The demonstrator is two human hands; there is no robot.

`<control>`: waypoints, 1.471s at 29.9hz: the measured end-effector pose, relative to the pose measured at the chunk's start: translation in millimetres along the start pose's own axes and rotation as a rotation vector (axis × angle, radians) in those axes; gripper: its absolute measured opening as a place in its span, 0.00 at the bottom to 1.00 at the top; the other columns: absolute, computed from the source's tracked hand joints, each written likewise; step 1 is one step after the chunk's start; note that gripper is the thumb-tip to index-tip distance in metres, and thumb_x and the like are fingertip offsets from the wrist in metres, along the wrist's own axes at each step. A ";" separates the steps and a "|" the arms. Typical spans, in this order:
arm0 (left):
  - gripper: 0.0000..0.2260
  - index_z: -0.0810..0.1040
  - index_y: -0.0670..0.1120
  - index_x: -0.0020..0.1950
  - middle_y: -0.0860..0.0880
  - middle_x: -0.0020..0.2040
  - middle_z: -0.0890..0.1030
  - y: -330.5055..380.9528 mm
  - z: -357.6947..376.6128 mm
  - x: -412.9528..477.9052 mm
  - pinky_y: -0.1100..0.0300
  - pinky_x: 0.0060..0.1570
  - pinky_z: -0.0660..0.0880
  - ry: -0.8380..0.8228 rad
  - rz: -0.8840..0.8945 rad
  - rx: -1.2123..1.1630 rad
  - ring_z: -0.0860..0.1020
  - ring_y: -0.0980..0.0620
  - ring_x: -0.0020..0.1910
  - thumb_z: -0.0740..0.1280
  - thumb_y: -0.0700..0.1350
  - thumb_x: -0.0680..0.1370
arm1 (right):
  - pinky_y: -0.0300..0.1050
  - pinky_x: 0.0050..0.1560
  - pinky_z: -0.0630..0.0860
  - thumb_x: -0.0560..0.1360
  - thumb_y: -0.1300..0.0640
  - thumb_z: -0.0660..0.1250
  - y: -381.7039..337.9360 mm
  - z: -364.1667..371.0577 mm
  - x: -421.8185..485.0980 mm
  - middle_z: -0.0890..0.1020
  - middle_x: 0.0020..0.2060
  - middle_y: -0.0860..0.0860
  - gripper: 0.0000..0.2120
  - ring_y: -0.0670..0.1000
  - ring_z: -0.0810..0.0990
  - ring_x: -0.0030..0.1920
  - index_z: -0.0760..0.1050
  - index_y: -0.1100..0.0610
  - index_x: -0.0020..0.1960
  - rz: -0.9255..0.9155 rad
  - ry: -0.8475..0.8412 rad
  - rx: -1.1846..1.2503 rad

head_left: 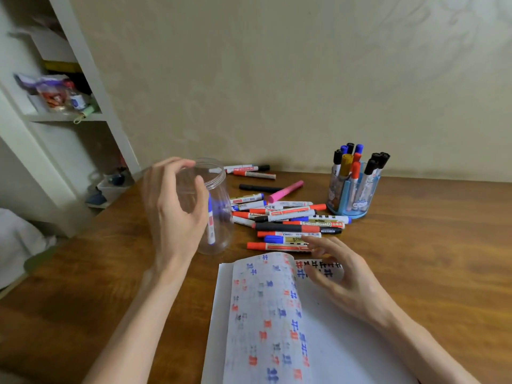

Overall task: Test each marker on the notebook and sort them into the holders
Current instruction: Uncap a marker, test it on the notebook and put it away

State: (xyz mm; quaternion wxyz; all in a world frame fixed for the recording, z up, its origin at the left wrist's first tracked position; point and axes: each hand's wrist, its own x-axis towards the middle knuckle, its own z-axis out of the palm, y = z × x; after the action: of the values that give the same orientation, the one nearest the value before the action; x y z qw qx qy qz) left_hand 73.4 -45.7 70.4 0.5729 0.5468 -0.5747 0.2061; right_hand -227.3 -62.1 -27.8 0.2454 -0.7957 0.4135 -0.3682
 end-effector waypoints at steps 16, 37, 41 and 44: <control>0.11 0.81 0.54 0.63 0.53 0.61 0.80 56.5 77.5 -67.9 0.57 0.60 0.76 -0.936 0.067 0.326 0.78 0.53 0.60 0.70 0.52 0.80 | 0.25 0.52 0.74 0.78 0.61 0.74 1.6 -15.1 -3.3 0.81 0.54 0.43 0.17 0.30 0.79 0.52 0.82 0.56 0.66 0.049 0.122 -0.058; 0.11 0.77 0.52 0.57 0.59 0.50 0.84 95.5 81.4 -90.1 0.54 0.53 0.81 -0.795 -0.071 -0.269 0.82 0.60 0.49 0.75 0.48 0.77 | 0.42 0.35 0.73 0.80 0.49 0.73 1.5 -23.4 -0.6 0.81 0.33 0.54 0.16 0.48 0.78 0.33 0.82 0.63 0.52 0.396 0.253 0.585; 0.20 0.77 0.53 0.66 0.59 0.60 0.82 88.8 78.0 -95.5 0.62 0.52 0.80 -0.854 -0.129 -0.275 0.81 0.62 0.55 0.74 0.54 0.76 | 0.46 0.37 0.73 0.83 0.49 0.70 -1.6 -29.8 0.4 0.81 0.35 0.58 0.17 0.53 0.77 0.35 0.80 0.65 0.49 0.388 0.381 0.669; 0.15 0.81 0.50 0.64 0.53 0.59 0.85 81.6 76.5 -98.4 0.58 0.48 0.83 -0.836 -0.093 -0.217 0.83 0.57 0.51 0.71 0.52 0.79 | 0.46 0.39 0.76 0.82 0.47 0.69 -1.9 -32.3 -1.7 0.82 0.36 0.57 0.16 0.53 0.78 0.37 0.81 0.61 0.49 0.403 0.408 0.701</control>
State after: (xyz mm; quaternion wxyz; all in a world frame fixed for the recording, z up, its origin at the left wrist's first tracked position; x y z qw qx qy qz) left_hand -55.4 -47.3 -4.5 0.3536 0.5453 -0.7503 -0.1208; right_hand -252.5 -62.4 -7.5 0.4804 -0.4793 0.4505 -0.5801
